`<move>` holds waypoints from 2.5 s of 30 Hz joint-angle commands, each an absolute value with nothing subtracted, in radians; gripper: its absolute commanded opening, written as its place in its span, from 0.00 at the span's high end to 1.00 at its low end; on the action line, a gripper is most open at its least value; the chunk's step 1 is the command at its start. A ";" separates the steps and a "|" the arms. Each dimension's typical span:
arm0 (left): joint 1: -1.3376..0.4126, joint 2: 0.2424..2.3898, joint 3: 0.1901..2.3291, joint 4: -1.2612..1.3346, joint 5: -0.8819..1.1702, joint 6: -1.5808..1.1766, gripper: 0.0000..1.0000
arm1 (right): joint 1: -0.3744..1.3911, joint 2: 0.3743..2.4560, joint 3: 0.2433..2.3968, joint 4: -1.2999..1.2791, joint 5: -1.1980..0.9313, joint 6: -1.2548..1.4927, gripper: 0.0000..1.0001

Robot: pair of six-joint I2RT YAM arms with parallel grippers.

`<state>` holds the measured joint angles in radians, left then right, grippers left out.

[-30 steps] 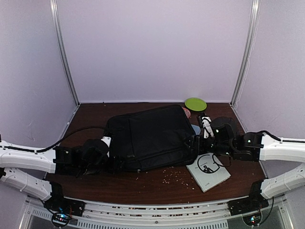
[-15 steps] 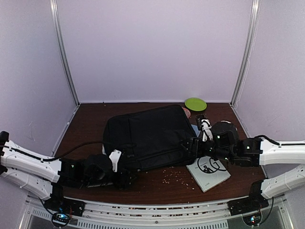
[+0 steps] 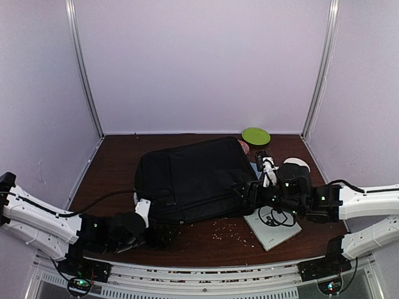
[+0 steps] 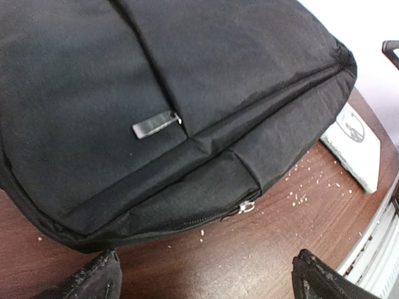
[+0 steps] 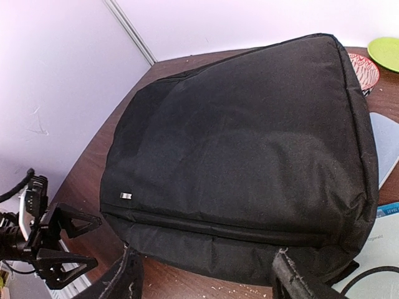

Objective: Pack the student bag
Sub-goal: Unzip the student bag at the center of the board.

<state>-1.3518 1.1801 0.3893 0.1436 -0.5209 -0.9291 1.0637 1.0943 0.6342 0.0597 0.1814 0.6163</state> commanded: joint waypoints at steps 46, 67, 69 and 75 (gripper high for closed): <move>-1.253 1.556 0.333 0.825 -0.277 -0.842 0.51 | 1.162 1.032 0.580 0.118 0.270 0.638 0.33; -1.200 1.633 0.342 0.954 -0.210 -0.785 0.69 | 1.161 1.074 0.622 0.102 0.277 0.624 0.34; -1.200 1.637 0.342 0.958 -0.209 -0.784 0.71 | 1.161 1.072 0.620 0.099 0.278 0.624 0.34; -1.197 1.646 0.341 0.968 -0.201 -0.786 0.75 | 1.162 1.075 0.617 0.100 0.282 0.626 0.34</move>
<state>-1.2091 1.6360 0.3202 0.8848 -0.2115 -0.8051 1.1564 1.0767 0.5983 0.1017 0.2668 0.6308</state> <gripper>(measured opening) 0.256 0.661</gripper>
